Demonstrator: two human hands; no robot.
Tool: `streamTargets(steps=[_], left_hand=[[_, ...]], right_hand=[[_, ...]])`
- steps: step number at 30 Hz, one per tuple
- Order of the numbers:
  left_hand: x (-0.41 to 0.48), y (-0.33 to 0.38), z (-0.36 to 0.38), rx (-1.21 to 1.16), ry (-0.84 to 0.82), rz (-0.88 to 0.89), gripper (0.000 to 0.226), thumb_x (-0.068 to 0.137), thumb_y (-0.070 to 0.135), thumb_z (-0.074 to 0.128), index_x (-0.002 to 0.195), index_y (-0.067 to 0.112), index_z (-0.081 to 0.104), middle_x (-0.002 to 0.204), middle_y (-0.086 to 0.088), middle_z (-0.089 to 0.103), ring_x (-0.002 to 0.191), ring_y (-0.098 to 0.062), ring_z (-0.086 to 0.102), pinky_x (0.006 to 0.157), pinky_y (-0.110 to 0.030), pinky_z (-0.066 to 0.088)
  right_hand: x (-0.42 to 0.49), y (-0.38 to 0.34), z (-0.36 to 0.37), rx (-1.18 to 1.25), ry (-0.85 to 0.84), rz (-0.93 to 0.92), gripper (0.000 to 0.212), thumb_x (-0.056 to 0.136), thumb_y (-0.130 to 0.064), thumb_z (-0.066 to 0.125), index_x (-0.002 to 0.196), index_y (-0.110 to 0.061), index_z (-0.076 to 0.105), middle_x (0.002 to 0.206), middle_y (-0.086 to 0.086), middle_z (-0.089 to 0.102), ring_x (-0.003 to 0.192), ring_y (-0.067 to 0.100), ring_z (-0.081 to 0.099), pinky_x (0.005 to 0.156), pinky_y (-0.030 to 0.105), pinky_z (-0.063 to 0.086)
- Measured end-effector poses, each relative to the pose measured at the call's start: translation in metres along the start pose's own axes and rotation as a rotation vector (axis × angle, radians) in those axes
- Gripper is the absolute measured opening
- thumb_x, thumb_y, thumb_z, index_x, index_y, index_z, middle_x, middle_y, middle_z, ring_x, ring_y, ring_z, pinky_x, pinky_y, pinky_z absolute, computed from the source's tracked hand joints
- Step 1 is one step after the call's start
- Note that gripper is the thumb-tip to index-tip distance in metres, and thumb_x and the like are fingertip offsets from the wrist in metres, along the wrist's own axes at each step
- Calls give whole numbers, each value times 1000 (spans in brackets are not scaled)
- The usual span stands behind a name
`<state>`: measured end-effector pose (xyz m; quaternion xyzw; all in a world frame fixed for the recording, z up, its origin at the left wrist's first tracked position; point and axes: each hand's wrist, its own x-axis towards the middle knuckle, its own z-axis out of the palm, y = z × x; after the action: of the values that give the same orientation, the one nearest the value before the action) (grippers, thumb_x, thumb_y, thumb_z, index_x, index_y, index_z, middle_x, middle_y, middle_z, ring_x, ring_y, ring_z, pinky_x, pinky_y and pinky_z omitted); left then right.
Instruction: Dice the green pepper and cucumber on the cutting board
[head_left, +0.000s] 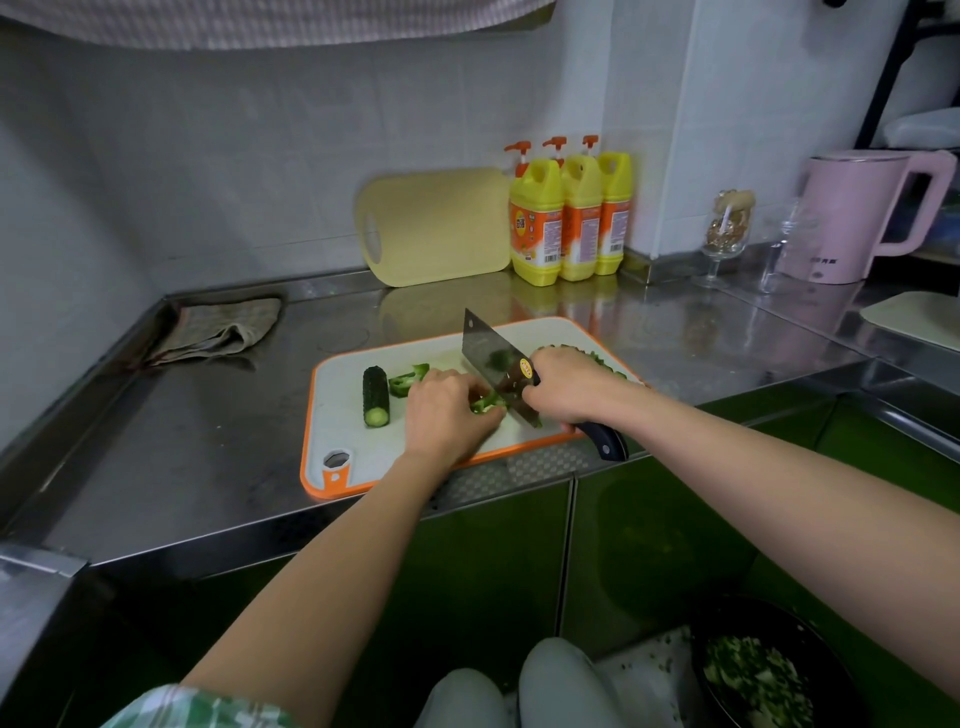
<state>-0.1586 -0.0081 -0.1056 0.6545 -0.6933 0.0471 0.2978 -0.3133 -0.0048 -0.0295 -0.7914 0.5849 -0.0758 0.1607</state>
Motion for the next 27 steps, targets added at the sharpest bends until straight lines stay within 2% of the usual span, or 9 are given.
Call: streamTargets(steps=[5, 9, 15, 20, 24, 27], left_hand=[[2, 1, 1, -7, -24, -19, 22, 80, 39, 69, 94, 24, 73, 92, -1, 68, 93, -23, 56, 79, -35, 45], [2, 5, 1, -36, -42, -23, 21, 76, 30, 68, 96, 22, 71, 95, -3, 66, 94, -24, 55, 78, -35, 44], [4, 5, 4, -19, -30, -11, 27, 77, 44, 70, 94, 22, 71, 93, -3, 67, 94, -24, 56, 80, -37, 46], [5, 2, 7, -45, -3, -3, 22, 81, 39, 71, 91, 19, 73, 92, -4, 69, 92, -25, 57, 79, -38, 48], [5, 1, 8, -61, -1, 6, 22, 80, 37, 73, 94, 20, 74, 93, -4, 70, 92, -24, 57, 76, -35, 46], [6, 0, 9, -69, -5, -3, 24, 80, 39, 74, 94, 20, 75, 92, -3, 71, 92, -24, 58, 75, -35, 47]], right_hand=[[-1, -1, -7, 0, 8, 5, 13, 91, -7, 42, 93, -2, 53, 73, 21, 68, 49, 26, 62, 43, 21, 42], [-4, -4, -8, -69, -53, 19, 14, 89, -5, 42, 90, -1, 55, 55, 12, 61, 44, 21, 57, 39, 20, 38], [-5, -4, -4, -78, -52, 35, 19, 89, -5, 43, 95, 2, 60, 51, 10, 59, 42, 19, 56, 37, 21, 38], [-6, -6, -12, -63, -66, 56, 20, 88, -2, 42, 99, 3, 58, 54, 12, 60, 46, 24, 57, 39, 20, 38], [-10, -11, -12, -150, -113, 51, 22, 89, -3, 43, 93, 3, 64, 50, 9, 58, 40, 18, 52, 34, 17, 35], [-8, -10, -8, -125, -118, 52, 20, 89, -3, 44, 91, 4, 62, 50, 11, 58, 39, 20, 52, 37, 19, 37]])
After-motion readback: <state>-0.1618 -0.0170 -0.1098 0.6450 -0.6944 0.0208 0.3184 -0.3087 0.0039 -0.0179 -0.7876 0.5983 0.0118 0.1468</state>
